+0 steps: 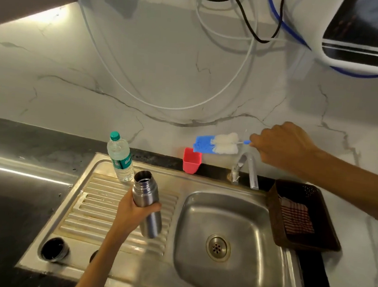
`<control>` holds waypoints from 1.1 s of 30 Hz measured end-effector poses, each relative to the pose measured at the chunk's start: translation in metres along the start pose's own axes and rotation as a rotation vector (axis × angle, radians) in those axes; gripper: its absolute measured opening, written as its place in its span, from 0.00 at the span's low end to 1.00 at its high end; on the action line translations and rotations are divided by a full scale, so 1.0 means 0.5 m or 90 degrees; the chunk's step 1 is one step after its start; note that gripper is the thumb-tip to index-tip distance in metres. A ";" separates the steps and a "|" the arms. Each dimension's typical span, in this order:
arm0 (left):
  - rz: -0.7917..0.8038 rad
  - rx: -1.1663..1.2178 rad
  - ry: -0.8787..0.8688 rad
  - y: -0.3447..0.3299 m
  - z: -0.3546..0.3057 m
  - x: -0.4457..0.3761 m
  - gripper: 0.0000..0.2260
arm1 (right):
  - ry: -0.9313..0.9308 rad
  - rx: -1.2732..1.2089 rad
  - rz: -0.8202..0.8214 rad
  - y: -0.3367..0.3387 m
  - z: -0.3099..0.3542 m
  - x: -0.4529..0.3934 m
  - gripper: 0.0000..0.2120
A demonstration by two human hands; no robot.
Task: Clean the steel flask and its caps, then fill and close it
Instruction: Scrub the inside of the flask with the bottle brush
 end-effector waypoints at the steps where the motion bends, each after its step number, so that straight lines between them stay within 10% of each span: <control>1: -0.006 0.026 0.005 -0.006 0.002 0.004 0.24 | 0.007 0.004 -0.001 0.001 0.009 -0.022 0.07; 16: -0.051 0.141 0.026 -0.017 0.045 -0.006 0.39 | 0.123 0.034 0.067 -0.041 0.145 -0.241 0.10; 33: -0.024 0.019 -0.017 -0.053 -0.018 0.003 0.21 | -0.011 -0.077 0.040 -0.038 -0.026 -0.148 0.11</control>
Point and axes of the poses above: each hand's wrist, its own x-axis away from the middle knuckle, its own y-axis out of the back of the hand, z = x × y, the point moved 6 cm from there along -x, towards the middle knuckle, and after that the axes turned 10 degrees about z, right-handed, at the moved point
